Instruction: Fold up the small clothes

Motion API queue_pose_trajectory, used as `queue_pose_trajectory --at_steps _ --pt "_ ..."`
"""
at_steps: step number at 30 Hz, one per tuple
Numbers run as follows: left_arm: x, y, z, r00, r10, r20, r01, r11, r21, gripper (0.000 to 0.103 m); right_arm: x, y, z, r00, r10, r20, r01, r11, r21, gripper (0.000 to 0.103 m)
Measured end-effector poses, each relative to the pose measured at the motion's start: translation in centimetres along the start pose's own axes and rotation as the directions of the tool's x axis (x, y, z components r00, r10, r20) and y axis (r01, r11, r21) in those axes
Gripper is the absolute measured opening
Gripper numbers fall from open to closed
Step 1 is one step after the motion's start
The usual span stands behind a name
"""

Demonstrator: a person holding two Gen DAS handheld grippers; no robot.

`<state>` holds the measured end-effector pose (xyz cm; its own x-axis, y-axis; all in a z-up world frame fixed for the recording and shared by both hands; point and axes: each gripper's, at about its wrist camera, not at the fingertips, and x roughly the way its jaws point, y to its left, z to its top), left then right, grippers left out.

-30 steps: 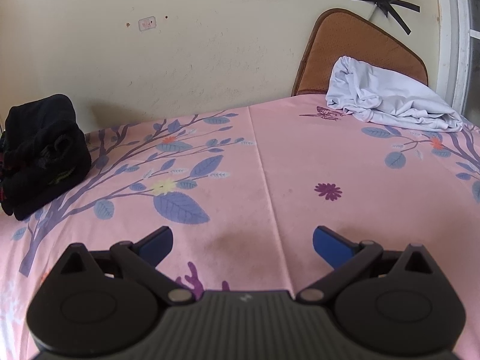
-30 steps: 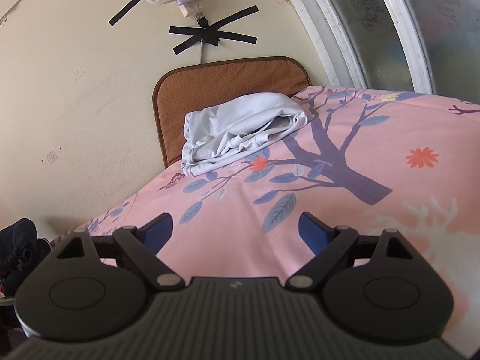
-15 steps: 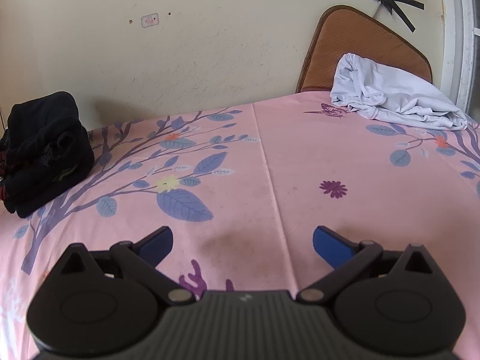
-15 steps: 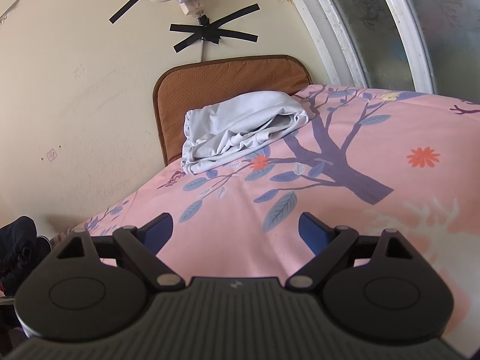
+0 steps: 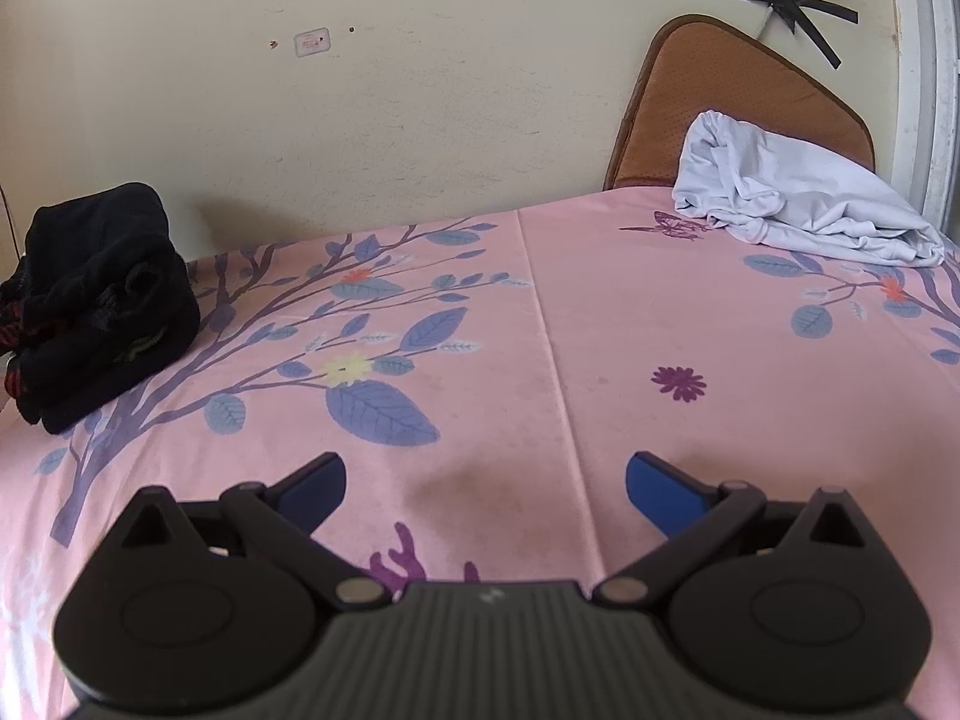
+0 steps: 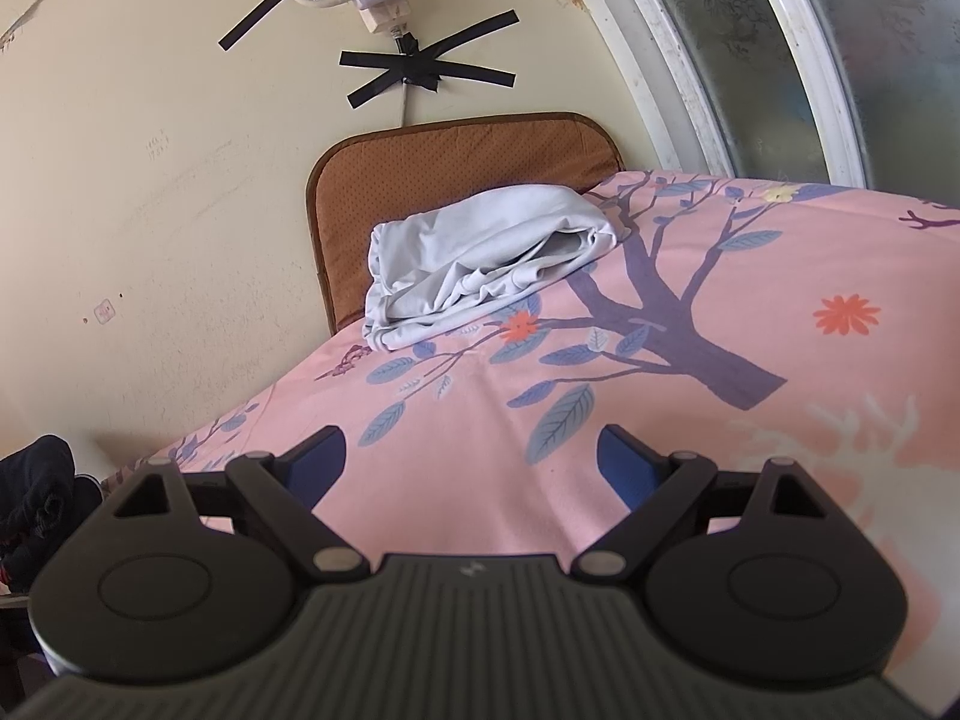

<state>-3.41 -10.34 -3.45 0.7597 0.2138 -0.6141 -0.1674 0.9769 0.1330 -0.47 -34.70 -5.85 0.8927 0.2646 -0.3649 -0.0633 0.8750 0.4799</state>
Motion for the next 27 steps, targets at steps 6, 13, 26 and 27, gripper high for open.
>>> queue_pose_trajectory --at_steps 6,13,26,27 --pt "0.06 0.21 0.08 1.000 0.004 -0.003 -0.004 1.000 -0.006 0.103 -0.03 -0.04 0.02 1.000 0.002 0.001 -0.002 1.000 0.001 0.093" --pt "0.12 0.25 0.07 1.000 0.003 -0.004 -0.003 1.000 -0.003 0.103 -0.07 -0.03 0.04 1.000 0.003 0.003 -0.003 1.000 0.002 0.093" --pt "0.08 0.37 0.02 1.000 -0.009 0.002 0.009 1.000 -0.006 0.103 -0.14 0.05 0.13 1.000 0.005 0.005 -0.005 1.000 0.002 0.093" --pt "0.06 0.39 0.01 1.000 -0.012 0.002 0.012 1.000 -0.007 0.103 -0.14 0.04 0.13 1.000 0.004 0.004 -0.004 1.000 0.002 0.093"
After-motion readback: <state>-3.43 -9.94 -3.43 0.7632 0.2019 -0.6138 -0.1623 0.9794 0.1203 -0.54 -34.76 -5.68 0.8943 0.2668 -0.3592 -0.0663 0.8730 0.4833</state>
